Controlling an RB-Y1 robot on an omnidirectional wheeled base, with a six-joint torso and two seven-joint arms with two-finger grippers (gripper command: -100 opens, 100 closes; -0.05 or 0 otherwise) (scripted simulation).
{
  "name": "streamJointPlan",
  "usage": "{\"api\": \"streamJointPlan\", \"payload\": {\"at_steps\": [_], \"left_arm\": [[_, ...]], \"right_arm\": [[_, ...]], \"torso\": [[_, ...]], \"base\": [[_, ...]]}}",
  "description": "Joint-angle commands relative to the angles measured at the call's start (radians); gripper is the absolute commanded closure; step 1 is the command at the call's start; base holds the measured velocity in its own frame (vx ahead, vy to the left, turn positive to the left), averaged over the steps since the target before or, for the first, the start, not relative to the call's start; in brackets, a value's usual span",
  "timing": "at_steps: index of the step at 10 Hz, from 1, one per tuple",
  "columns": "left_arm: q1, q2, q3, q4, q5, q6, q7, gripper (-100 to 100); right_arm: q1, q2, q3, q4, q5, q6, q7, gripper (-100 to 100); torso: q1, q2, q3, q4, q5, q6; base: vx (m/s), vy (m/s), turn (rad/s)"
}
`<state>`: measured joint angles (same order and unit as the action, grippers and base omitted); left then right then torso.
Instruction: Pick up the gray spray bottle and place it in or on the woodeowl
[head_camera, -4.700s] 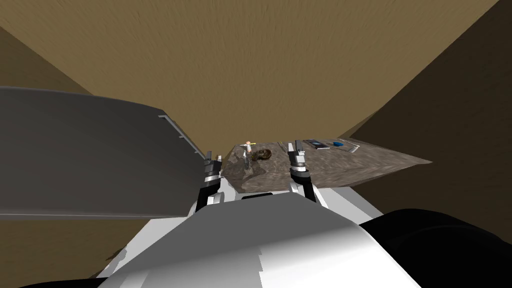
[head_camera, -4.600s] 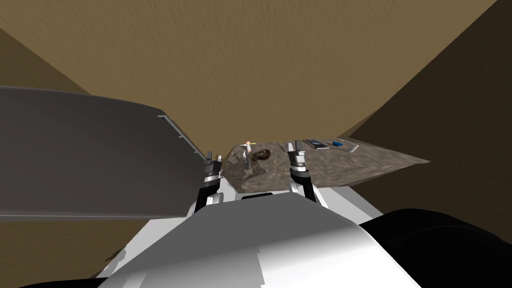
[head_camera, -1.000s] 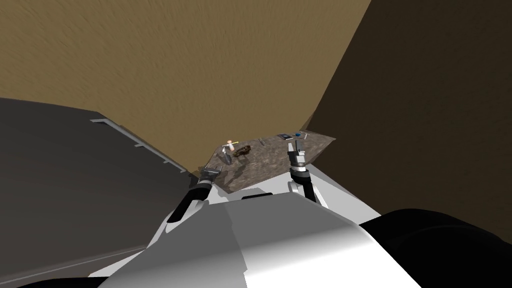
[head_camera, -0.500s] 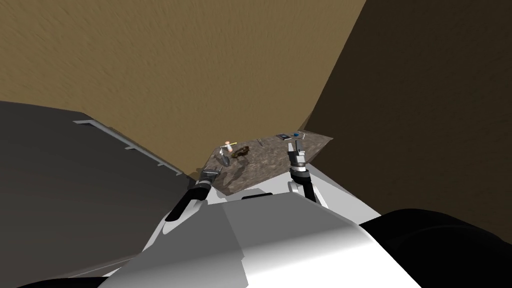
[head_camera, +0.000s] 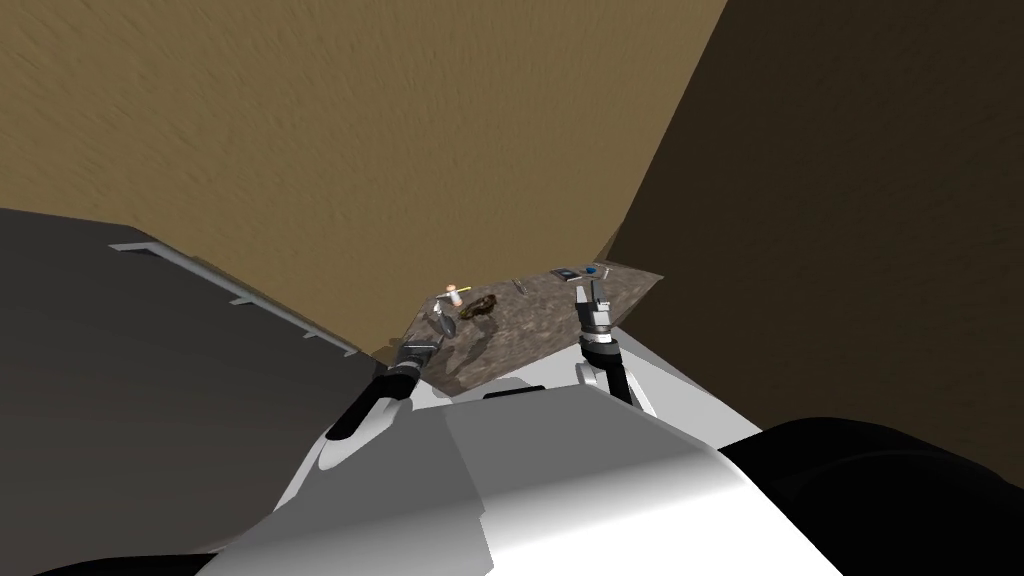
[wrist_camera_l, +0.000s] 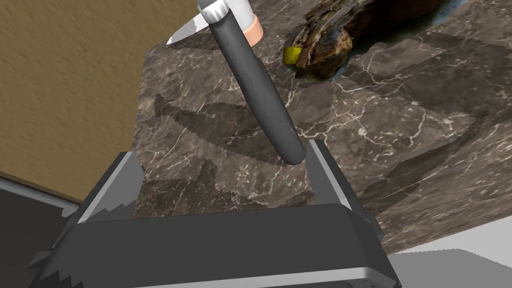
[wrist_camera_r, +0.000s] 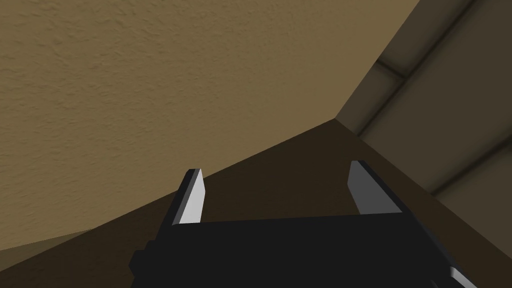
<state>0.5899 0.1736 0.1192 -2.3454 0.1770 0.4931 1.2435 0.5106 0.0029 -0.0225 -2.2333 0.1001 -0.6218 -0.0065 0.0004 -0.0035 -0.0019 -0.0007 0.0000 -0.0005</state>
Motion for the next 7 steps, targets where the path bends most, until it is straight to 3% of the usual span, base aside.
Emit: {"api": "streamJointPlan", "payload": {"at_steps": [1, 7], "left_arm": [[-0.005, -0.003, 0.010, -0.008, 0.007, 0.046, 0.047, -100], [-0.018, -0.042, 0.043, -0.043, 0.023, 0.192, 0.196, -100]], "right_arm": [[0.000, 0.000, 0.000, 0.000, 0.000, 0.000, 0.000, 0], [0.000, 0.000, 0.000, 0.000, 0.000, 0.000, 0.000, 0]], "torso": [[0.000, 0.000, 0.000, 0.000, 0.000, 0.000], [0.001, -0.001, 0.000, 0.000, 0.000, 0.000]], "base": [[0.052, -0.006, -0.022], [0.073, 0.000, -0.028]]}}
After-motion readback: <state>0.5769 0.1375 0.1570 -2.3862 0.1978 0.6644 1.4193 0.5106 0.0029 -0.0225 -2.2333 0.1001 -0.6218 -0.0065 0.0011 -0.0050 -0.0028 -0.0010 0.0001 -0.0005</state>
